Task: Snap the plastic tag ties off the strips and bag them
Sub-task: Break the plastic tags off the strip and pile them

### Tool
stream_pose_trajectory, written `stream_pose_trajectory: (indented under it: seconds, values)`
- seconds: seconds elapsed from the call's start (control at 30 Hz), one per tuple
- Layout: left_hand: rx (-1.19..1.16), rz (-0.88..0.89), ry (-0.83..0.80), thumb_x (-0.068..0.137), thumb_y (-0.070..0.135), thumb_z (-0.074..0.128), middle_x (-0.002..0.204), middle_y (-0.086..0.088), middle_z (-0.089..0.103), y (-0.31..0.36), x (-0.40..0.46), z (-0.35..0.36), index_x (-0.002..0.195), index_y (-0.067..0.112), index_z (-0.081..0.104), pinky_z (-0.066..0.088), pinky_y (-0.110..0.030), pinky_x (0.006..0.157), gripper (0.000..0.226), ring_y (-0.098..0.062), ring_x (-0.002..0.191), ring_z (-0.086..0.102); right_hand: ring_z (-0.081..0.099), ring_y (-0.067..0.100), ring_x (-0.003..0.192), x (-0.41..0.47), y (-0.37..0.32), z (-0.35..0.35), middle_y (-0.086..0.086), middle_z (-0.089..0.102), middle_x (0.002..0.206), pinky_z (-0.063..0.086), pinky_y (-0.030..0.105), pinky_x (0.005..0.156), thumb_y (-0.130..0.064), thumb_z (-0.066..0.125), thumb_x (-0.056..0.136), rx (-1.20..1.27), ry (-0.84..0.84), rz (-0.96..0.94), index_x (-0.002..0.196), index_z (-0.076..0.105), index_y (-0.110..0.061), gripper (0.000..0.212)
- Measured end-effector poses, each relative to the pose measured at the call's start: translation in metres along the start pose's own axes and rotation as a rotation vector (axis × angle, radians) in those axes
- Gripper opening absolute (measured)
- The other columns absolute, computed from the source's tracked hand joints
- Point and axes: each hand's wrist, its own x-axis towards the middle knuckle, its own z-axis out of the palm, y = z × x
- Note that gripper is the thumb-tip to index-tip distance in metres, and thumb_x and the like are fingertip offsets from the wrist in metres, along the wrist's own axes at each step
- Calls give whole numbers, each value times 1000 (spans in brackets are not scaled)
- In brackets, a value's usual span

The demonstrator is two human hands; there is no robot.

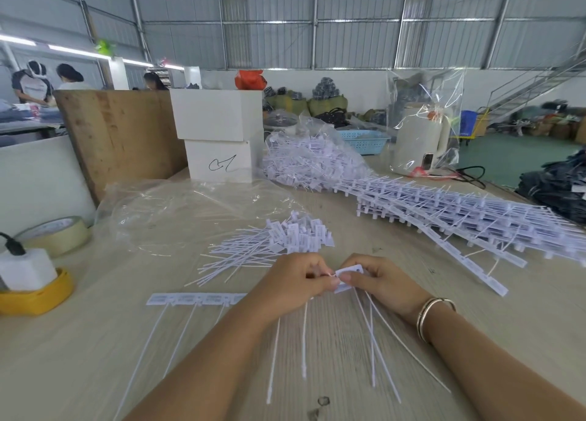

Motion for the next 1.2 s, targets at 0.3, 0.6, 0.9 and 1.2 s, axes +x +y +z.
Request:
stream_pose_trajectory:
  seconds: [0.3, 0.6, 0.9, 1.2]
  values:
    - [-241, 24, -82, 91, 11, 59, 73, 12, 70, 7, 3, 0, 80, 21, 57, 47, -15, 60, 15, -1, 64, 63, 59, 11, 74, 0, 1, -3, 1, 66, 76, 45, 18, 73, -21, 62, 78, 290, 22, -15, 75, 70, -11, 13]
    - [108, 14, 10, 80, 27, 73, 81, 16, 57, -7, 0, 4, 90, 32, 56, 39, -6, 57, 21, 11, 63, 51, 52, 11, 75, 10, 11, 2, 8, 58, 84, 40, 22, 70, -21, 65, 86, -223, 62, 12, 82, 65, -7, 14]
    - [639, 202, 141, 88, 25, 56, 112, 7, 42, 8, -3, 16, 124, 24, 43, 37, -25, 62, 39, -13, 85, 53, 47, 4, 110, 2, -3, 9, -20, 54, 105, 26, 36, 105, -27, 55, 92, -277, 106, -14, 93, 63, -38, 14]
    - [641, 260, 107, 87, 31, 52, 112, 9, 50, 10, -6, 18, 123, 28, 43, 31, -25, 63, 37, -9, 80, 46, 55, 14, 101, 2, -4, 3, -1, 61, 98, 35, 37, 98, -15, 63, 86, -54, 11, -6, 78, 74, -22, 15]
